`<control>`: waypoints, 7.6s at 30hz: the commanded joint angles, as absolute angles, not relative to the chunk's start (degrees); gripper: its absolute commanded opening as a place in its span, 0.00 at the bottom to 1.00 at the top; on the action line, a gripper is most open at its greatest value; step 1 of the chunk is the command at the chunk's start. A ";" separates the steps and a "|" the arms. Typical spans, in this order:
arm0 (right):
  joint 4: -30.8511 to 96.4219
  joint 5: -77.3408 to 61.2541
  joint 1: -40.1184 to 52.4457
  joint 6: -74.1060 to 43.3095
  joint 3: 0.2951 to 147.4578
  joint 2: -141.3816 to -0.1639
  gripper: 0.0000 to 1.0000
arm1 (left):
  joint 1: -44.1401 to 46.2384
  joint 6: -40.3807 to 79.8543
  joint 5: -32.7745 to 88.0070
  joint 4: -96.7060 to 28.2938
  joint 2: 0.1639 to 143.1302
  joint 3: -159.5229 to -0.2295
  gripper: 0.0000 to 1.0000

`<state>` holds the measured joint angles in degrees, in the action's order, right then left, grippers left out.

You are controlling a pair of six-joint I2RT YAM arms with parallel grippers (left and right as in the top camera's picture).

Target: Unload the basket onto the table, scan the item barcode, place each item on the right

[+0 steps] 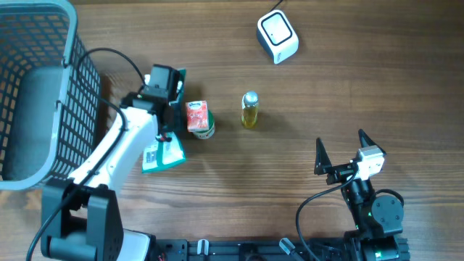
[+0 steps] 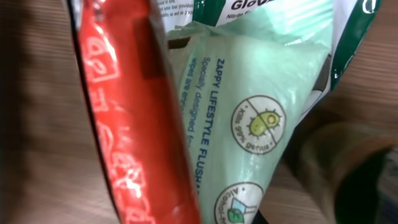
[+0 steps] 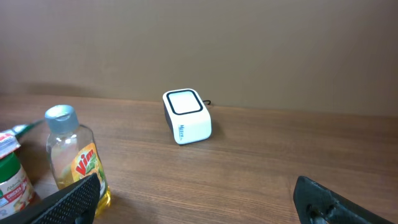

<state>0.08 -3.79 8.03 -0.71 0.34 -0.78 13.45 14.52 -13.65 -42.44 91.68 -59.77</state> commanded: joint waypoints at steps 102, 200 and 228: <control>-0.03 -3.25 7.75 -0.03 0.30 -0.43 1.00 | -0.27 19.97 6.59 -30.89 79.09 -59.92 1.00; 72.07 -12.93 17.26 -21.63 85.73 -75.13 0.79 | -0.27 19.94 6.59 -30.89 79.07 -59.92 1.00; 50.46 -6.48 27.90 -20.97 85.71 -95.53 0.85 | -0.27 19.97 6.59 -30.89 79.09 -59.92 1.00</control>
<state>51.77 -5.54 26.70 -22.39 85.65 -92.14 -0.03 20.27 5.93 -31.05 79.83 -58.92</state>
